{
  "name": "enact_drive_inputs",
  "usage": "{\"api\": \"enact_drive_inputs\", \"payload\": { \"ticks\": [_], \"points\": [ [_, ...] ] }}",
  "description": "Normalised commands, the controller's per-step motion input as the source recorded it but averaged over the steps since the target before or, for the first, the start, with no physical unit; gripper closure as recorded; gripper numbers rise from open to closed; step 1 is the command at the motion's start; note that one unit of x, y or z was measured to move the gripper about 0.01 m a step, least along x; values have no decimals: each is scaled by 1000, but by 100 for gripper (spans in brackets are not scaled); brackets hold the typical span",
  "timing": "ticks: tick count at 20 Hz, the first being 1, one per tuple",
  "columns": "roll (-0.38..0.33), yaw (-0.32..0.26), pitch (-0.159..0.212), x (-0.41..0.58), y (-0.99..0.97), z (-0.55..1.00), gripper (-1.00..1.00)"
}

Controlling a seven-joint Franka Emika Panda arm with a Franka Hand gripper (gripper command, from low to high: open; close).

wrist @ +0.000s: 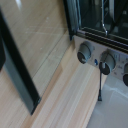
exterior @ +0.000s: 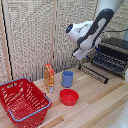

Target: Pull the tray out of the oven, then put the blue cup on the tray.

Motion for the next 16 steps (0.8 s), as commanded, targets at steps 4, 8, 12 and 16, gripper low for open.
{"api": "enact_drive_inputs", "payload": {
  "ticks": [4, 8, 12, 16],
  "points": [
    [-203, 2, 24, 3, -567, -71, -100],
    [-162, 17, -7, -58, -656, 0, -100],
    [-82, 63, -22, -89, -688, 4, -100],
    [-132, 2, 0, -15, -680, 0, -100]
  ]
}}
